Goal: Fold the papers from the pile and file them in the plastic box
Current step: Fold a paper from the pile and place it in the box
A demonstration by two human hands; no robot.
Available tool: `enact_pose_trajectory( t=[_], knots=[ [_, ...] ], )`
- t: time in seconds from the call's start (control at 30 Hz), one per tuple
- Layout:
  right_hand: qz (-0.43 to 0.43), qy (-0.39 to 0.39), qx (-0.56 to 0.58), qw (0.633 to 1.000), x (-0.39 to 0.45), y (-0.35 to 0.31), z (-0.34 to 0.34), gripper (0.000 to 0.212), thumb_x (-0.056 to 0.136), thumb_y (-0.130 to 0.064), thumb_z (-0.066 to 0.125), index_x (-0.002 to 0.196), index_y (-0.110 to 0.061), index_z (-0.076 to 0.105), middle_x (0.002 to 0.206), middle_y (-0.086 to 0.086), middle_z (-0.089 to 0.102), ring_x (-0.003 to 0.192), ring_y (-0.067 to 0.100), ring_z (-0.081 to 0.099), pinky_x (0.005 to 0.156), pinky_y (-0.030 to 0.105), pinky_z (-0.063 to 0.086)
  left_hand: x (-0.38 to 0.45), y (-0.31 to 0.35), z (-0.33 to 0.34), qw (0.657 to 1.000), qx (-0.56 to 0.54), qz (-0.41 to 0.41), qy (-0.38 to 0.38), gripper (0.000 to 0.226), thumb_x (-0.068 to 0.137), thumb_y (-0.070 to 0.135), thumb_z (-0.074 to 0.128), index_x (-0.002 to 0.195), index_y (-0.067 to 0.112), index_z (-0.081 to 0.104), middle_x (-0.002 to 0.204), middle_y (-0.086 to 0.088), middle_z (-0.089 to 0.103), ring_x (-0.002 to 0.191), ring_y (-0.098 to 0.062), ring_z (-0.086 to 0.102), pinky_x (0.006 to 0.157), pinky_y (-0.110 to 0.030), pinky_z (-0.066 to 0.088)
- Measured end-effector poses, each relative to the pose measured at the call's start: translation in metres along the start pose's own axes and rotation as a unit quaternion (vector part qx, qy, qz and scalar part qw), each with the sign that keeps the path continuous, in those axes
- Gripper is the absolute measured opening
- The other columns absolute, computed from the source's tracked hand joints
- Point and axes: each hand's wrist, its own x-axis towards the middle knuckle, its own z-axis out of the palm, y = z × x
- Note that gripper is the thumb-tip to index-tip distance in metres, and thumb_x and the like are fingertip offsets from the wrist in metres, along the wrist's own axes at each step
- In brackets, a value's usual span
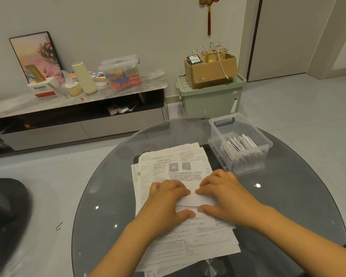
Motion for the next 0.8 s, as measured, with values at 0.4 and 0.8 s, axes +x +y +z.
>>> enact_pose_trajectory(
  t=[0.4, 0.8],
  knots=[
    [0.099, 0.021, 0.121, 0.988, -0.002, -0.005, -0.001, 0.028, 0.088, -0.035, 0.056, 0.116, -0.036, 0.050, 0.100, -0.011, 0.049, 0.093, 0.007, 0.045, 0.082, 0.021, 0.040, 0.003, 0.007, 0.003, 0.988, -0.115, -0.071, 0.078, 0.031, 0.093, 0.028, 0.055, 0.123, 0.032, 0.049, 0.109, 0.020, 0.046, 0.091, 0.001, 0.042, 0.082, -0.013, 0.035],
    [-0.039, 0.064, -0.028, 0.997, 0.002, -0.002, 0.001, 0.035, 0.090, -0.046, 0.042, 0.097, -0.029, 0.071, 0.088, -0.012, 0.067, 0.089, 0.012, 0.049, 0.082, 0.028, 0.038, 0.004, 0.006, 0.007, 0.996, -0.038, 0.006, 0.079, 0.028, 0.092, 0.044, 0.052, 0.117, 0.034, 0.060, 0.114, 0.020, 0.050, 0.108, 0.001, 0.037, 0.098, -0.018, 0.025]
  ],
)
